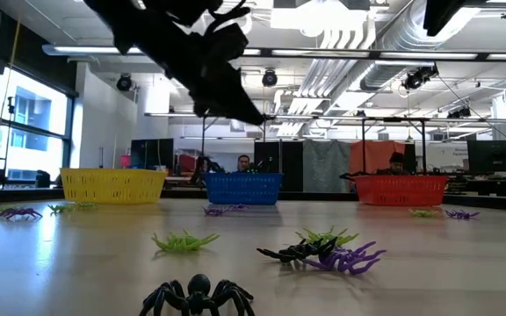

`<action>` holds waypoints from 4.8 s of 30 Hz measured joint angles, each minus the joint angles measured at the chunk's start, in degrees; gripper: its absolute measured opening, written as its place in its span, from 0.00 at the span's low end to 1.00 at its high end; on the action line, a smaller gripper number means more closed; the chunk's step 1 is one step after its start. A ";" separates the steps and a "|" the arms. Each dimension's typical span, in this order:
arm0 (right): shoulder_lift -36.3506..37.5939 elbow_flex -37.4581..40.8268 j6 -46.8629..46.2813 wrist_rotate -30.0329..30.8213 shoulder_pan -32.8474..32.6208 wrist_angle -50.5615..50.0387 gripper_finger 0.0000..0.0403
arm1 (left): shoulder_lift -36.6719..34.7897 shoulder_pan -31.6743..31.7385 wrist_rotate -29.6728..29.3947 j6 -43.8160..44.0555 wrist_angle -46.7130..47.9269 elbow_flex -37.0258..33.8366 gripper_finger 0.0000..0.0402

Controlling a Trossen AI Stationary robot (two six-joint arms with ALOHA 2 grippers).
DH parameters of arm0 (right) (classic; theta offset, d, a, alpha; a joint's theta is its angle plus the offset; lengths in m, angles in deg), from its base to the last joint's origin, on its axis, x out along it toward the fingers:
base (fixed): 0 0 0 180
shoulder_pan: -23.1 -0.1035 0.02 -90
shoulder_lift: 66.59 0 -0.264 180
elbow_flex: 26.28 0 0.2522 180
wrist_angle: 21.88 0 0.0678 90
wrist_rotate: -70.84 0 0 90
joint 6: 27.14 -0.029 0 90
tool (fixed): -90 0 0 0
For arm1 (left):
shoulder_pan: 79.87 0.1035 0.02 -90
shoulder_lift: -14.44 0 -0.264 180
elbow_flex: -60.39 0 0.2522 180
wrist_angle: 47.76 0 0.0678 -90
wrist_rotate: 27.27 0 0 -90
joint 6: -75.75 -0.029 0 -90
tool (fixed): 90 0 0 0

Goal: Sort Halloween decoration
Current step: Put the black spider toy into the red bin, then put the purple spider toy into the blue bin

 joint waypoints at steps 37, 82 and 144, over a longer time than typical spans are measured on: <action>1.94 0.00 -0.12 -4.55 0.02 0.00 0.32 | 50.51 16.23 17.19 -9.97 1.91 65.74 0.00; 1.94 3.70 -0.90 -3.80 0.02 0.02 0.32 | 41.92 8.35 19.00 -26.01 45.32 66.16 0.23; 2.33 23.56 -1.03 -11.76 0.02 14.40 0.32 | 24.89 2.45 3.23 -10.60 34.60 21.70 0.18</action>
